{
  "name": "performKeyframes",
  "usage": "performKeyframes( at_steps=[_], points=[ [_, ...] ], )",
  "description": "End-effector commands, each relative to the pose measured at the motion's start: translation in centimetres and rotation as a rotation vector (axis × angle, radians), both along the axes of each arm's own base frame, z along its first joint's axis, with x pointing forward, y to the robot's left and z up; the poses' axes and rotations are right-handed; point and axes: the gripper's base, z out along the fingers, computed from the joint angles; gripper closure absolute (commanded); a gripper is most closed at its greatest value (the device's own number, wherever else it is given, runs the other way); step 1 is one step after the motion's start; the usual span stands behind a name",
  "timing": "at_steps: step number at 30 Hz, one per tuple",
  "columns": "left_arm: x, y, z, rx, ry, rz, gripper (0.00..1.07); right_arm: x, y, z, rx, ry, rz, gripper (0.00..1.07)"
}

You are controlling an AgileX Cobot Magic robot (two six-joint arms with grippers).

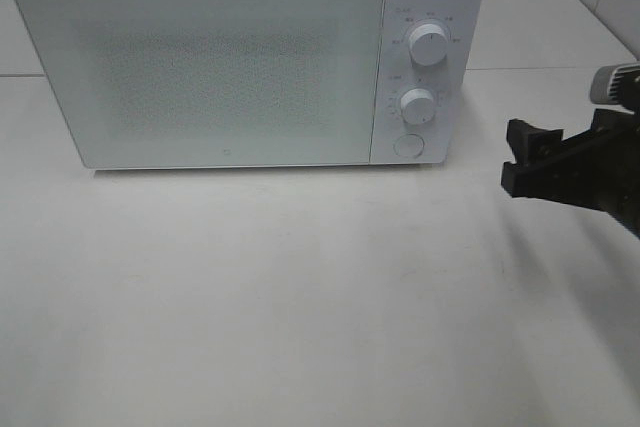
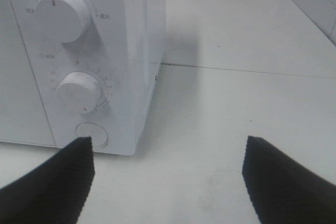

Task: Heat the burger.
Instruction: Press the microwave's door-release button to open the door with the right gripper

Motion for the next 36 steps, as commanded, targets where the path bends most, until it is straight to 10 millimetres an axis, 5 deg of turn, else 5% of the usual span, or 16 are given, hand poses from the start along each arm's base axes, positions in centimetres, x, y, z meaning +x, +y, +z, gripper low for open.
performKeyframes(
  at_steps=[1,17,30,36],
  points=[
    [-0.2,0.0,-0.2,-0.002,-0.007,0.002,0.09,-0.3,1.2,-0.3,-0.012,-0.036,-0.012,0.31],
    [-0.2,0.0,-0.2,-0.002,-0.007,0.002,0.09,0.6,7.8,-2.0,-0.047,0.008,0.025,0.31],
    [0.0,0.0,-0.2,-0.002,0.003,0.002,0.09,0.9,8.5,-2.2,0.001,0.043,0.012,0.31],
    [0.0,0.0,-0.2,-0.002,0.003,0.002,0.09,0.9,8.5,-2.2,0.208,0.054,-0.025,0.38]
  ],
)
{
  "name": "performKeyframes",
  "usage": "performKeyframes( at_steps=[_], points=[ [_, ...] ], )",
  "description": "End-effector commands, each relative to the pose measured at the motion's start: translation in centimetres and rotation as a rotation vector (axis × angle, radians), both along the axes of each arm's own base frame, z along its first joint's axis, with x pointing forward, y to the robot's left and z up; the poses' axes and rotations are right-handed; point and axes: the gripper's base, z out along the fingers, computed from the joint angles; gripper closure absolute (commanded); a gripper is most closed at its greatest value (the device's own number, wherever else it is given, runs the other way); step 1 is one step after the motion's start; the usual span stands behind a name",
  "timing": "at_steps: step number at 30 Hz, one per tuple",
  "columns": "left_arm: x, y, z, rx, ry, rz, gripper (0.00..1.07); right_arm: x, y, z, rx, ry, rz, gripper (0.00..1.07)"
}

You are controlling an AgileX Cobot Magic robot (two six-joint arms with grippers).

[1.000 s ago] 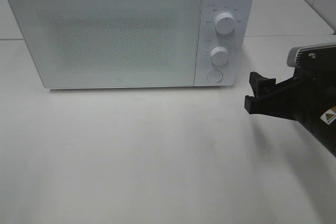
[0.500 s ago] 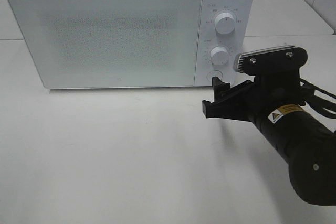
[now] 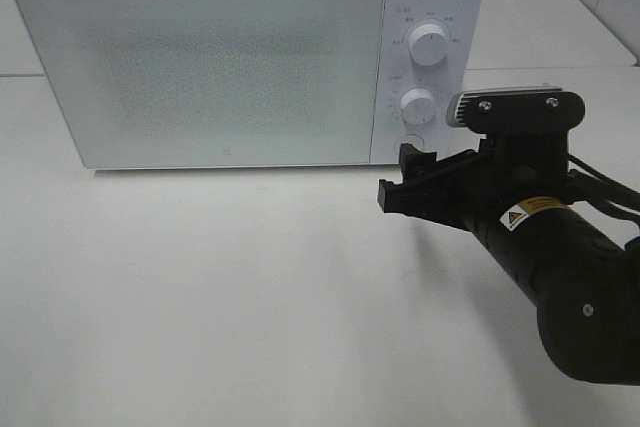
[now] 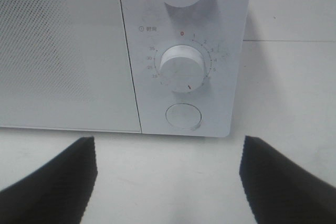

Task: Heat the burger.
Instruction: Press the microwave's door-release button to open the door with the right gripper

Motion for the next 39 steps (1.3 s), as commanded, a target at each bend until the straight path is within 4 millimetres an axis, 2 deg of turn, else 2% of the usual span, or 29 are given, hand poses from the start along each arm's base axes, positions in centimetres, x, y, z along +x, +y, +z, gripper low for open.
performKeyframes(
  at_steps=[1,2,4,5,6,8,9,11,12,14,16,19,22,30,39],
  points=[
    [-0.01,-0.01,-0.16,-0.002,0.003,0.002,0.09,0.17,0.23,0.17,0.228,0.001,-0.045,0.42],
    [-0.01,-0.01,-0.16,-0.002,0.003,0.002,0.09,0.17,0.23,0.17,0.228,0.001,-0.045,0.42],
    [-0.01,-0.01,-0.16,-0.002,0.003,0.002,0.09,0.17,0.23,0.17,0.393,0.007,-0.081,0.50],
    [-0.01,-0.01,-0.16,-0.002,0.003,0.002,0.09,0.17,0.23,0.17,0.393,0.007,-0.081,0.50],
    [-0.01,-0.01,-0.16,-0.002,0.003,0.002,0.09,0.17,0.23,0.17,0.508,0.010,-0.106,0.56],
    [-0.01,-0.01,-0.16,-0.002,0.003,0.002,0.09,0.17,0.23,0.17,0.554,0.012,-0.116,0.58],
    [-0.01,-0.01,-0.16,-0.002,0.003,0.002,0.09,0.17,0.23,0.16,0.679,0.017,-0.144,0.64],
    [-0.01,-0.01,-0.16,-0.002,0.003,0.002,0.09,0.17,0.23,0.16,0.729,0.019,-0.155,0.68],
    [-0.01,-0.01,-0.16,-0.002,0.003,0.002,0.09,0.17,0.24,0.15,0.847,0.024,-0.181,0.75],
    [-0.01,-0.01,-0.16,-0.002,0.003,0.002,0.09,0.17,0.24,0.15,0.901,0.026,-0.193,0.79],
    [-0.01,-0.01,-0.16,-0.002,0.003,0.002,0.09,0.17,0.24,0.15,1.060,0.031,-0.228,0.89],
    [-0.01,-0.01,-0.16,-0.002,0.003,0.002,0.09,0.17,0.23,0.15,1.100,0.032,-0.237,0.92],
    [-0.01,-0.01,-0.16,-0.002,0.003,0.002,0.09,0.15,0.08,0.07,1.272,0.034,-0.295,1.04],
    [-0.01,-0.01,-0.16,-0.002,0.003,0.002,0.09,0.07,0.03,-0.36,1.436,0.073,-0.377,1.07],
    [-0.01,-0.01,-0.16,-0.002,0.003,0.002,0.09,1.05,-0.18,-0.57,1.445,0.096,-0.430,1.07]
  ],
)
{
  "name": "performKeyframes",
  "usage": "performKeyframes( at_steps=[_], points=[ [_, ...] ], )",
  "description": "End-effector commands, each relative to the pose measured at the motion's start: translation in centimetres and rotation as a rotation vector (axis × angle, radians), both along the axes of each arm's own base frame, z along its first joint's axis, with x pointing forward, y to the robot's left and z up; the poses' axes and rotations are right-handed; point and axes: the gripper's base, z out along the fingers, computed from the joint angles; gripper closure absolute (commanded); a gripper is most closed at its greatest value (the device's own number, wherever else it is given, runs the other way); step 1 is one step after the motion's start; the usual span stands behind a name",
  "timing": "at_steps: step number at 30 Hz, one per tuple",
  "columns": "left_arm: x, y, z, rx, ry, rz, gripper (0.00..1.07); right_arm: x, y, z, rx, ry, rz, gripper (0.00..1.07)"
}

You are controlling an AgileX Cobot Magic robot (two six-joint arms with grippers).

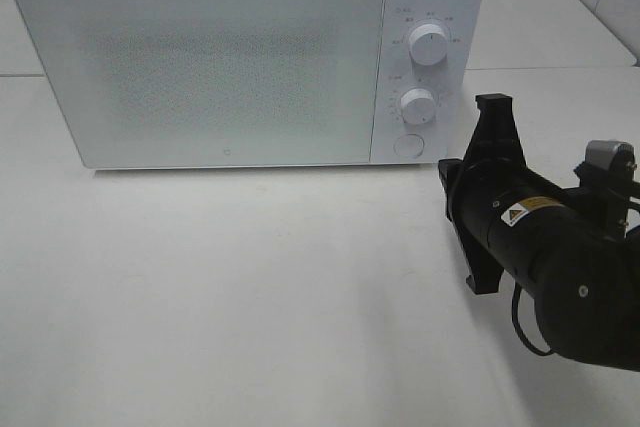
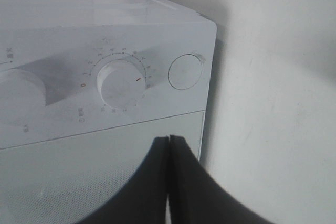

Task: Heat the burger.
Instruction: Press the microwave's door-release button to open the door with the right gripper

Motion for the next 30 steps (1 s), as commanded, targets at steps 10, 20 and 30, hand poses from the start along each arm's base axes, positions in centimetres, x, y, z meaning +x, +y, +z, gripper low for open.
performKeyframes(
  at_steps=[10,20,30],
  points=[
    [0.0,0.0,-0.2,-0.002,0.003,0.002,0.09,2.2,1.4,-1.5,0.002,0.027,-0.012,1.07],
    [0.0,0.0,-0.2,-0.002,0.003,0.002,0.09,5.4,2.1,-2.5,0.016,0.014,-0.029,1.07],
    [0.0,0.0,-0.2,-0.002,0.003,0.002,0.09,8.2,2.3,-3.5,0.031,0.029,-0.030,1.07]
  ],
)
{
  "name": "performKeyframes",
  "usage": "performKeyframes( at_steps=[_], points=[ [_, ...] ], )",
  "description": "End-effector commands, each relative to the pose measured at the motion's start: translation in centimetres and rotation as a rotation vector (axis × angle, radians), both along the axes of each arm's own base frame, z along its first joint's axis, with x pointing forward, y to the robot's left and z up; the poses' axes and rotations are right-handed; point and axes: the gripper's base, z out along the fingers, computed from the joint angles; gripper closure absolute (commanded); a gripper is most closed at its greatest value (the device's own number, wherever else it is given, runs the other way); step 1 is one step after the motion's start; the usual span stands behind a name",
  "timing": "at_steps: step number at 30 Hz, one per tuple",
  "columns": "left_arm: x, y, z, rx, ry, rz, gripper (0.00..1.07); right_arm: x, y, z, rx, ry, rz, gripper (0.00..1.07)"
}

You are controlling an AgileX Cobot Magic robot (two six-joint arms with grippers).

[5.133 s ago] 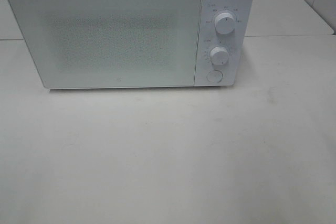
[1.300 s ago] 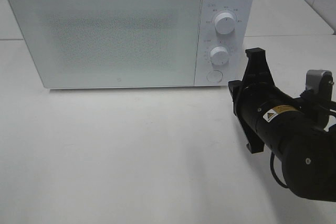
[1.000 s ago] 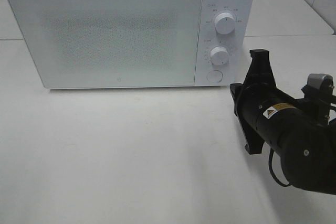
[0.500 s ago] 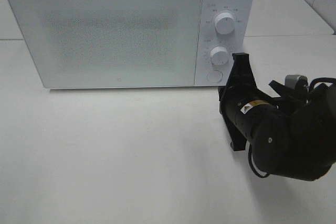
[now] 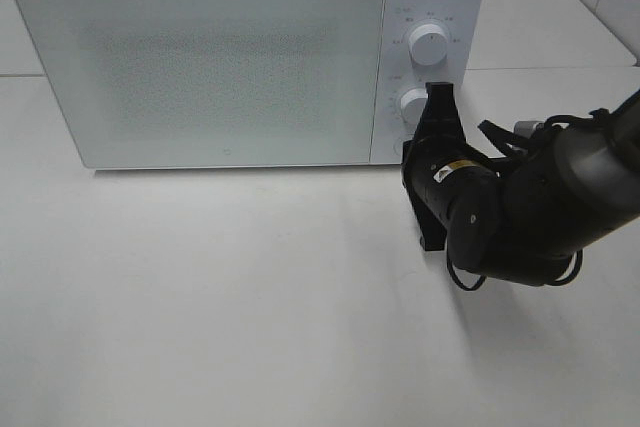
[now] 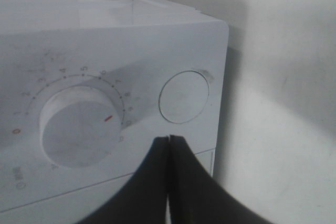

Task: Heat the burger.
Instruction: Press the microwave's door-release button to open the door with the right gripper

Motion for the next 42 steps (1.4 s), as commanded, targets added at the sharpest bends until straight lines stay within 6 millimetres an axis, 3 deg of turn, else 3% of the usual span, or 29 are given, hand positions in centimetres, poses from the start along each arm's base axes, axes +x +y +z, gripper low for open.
performKeyframes(
  at_steps=[1,6,12,22,39,42],
  points=[
    [0.0,0.0,-0.2,-0.002,0.003,0.002,0.09,1.3,0.2,-0.4,0.016,0.012,0.009,1.07],
    [0.0,0.0,-0.2,-0.002,0.003,0.002,0.09,2.2,0.8,-1.0,0.027,0.006,0.002,1.07],
    [0.0,0.0,-0.2,-0.002,0.003,0.002,0.09,3.3,0.2,-1.5,0.023,0.015,-0.025,1.07],
    [0.0,0.0,-0.2,-0.002,0.003,0.002,0.09,3.9,0.4,-2.3,0.030,0.027,-0.046,1.07],
    [0.0,0.0,-0.2,-0.002,0.003,0.002,0.09,6.0,0.2,-0.6,0.017,-0.108,-0.104,1.07],
    [0.0,0.0,-0.2,-0.002,0.003,0.002,0.09,6.7,0.3,-0.2,0.009,-0.197,-0.131,1.07]
  ],
)
